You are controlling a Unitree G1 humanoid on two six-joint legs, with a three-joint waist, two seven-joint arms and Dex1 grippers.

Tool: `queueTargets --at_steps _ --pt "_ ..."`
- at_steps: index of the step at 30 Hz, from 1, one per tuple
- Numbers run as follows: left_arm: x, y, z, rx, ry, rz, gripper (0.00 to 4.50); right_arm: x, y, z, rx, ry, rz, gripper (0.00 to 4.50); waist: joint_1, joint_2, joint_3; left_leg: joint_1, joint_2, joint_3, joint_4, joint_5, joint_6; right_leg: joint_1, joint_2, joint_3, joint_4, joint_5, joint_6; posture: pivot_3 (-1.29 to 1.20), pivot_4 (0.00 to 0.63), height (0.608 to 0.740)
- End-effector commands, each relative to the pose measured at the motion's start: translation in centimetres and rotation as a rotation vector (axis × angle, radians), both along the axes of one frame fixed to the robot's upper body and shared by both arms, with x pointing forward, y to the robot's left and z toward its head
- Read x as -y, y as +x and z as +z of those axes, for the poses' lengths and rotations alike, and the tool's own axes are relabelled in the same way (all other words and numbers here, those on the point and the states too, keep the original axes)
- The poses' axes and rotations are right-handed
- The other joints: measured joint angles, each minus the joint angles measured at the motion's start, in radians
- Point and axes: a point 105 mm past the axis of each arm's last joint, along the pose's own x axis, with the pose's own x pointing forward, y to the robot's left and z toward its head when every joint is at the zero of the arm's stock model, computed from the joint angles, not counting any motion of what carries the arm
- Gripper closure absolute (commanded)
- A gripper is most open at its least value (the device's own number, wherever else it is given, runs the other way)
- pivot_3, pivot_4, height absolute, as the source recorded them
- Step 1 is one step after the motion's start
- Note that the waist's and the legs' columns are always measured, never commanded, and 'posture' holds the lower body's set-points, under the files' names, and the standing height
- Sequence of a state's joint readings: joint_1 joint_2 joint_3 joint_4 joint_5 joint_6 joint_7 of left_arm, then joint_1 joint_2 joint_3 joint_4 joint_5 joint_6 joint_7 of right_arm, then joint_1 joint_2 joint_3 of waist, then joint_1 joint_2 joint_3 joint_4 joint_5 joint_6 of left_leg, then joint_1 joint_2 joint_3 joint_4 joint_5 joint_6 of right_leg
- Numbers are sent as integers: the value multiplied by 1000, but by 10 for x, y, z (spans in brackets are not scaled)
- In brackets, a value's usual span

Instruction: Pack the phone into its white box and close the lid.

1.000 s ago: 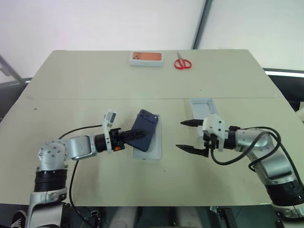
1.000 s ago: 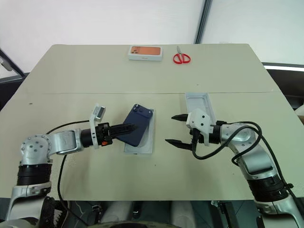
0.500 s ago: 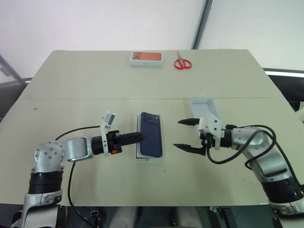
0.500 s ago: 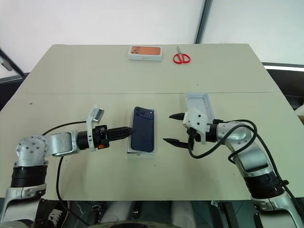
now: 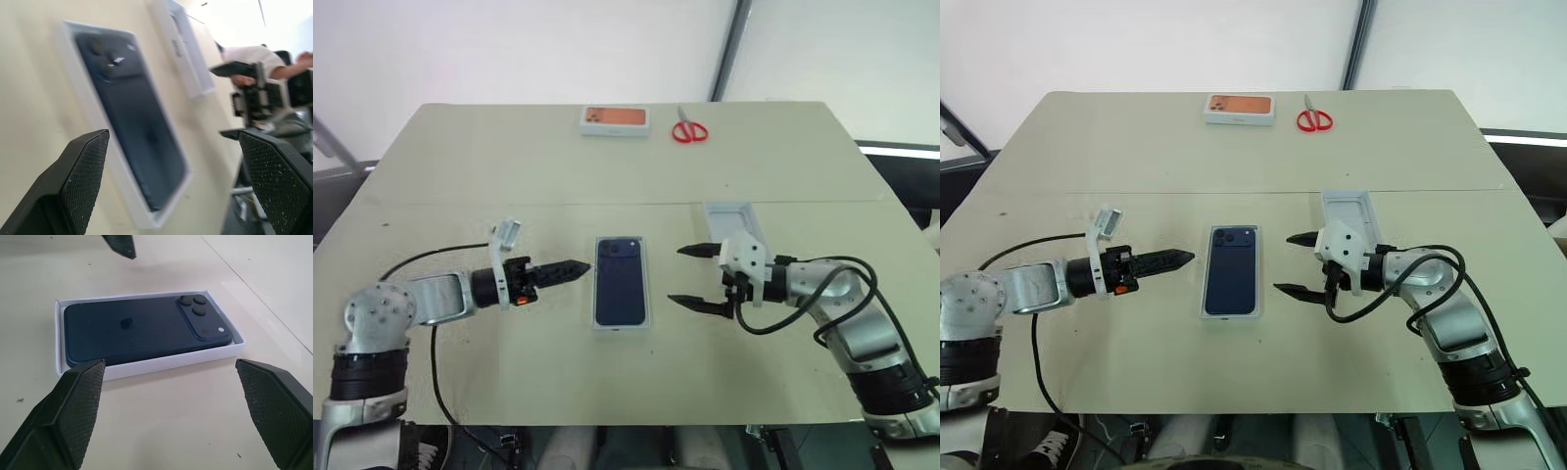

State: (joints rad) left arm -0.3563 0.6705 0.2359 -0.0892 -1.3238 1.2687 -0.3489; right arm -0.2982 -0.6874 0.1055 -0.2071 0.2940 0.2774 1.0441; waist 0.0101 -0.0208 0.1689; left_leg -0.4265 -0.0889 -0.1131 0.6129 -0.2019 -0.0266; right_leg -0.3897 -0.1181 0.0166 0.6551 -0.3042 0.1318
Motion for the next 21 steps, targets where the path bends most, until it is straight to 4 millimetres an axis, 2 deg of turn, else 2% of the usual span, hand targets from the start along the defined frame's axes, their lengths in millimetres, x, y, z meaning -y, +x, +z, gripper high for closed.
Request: queueTargets --at_steps 1,7,8,12,18,21 --pt "-14 13 -5 74 139 86 1300 -1 6 -6 36 -45 -25 1285 0 0 0 0 0 0 0 0 0 0 0 0 0 0 0 0 150 740" --pt "3 17 -34 169 320 42 4345 -10 13 -24 61 -124 -51 4404 0 0 0 0 0 1 0 0 0 0 0 0 0 0 0 0 150 740" --pt "7 17 -38 190 338 30 4478 -11 14 -28 67 -146 -54 4500 0 0 0 0 0 1 0 0 0 0 0 0 0 0 0 0 150 740" --pt "19 15 -52 333 445 -47 4478 -16 19 -31 84 -150 -58 4500 1 0 0 0 0 1 0 0 0 0 0 0 0 0 0 0 150 740" --pt "13 18 -53 406 354 -4 4478 -22 20 -27 97 -130 -61 4500 1 1 0 0 0 0 -1 0 0 0 0 0 -1 0 0 0 150 740" --pt "5 16 -39 527 289 18 4478 -22 19 -26 90 -120 -62 4500 -1 1 0 0 0 0 -1 0 0 0 0 0 -1 0 0 0 150 740"
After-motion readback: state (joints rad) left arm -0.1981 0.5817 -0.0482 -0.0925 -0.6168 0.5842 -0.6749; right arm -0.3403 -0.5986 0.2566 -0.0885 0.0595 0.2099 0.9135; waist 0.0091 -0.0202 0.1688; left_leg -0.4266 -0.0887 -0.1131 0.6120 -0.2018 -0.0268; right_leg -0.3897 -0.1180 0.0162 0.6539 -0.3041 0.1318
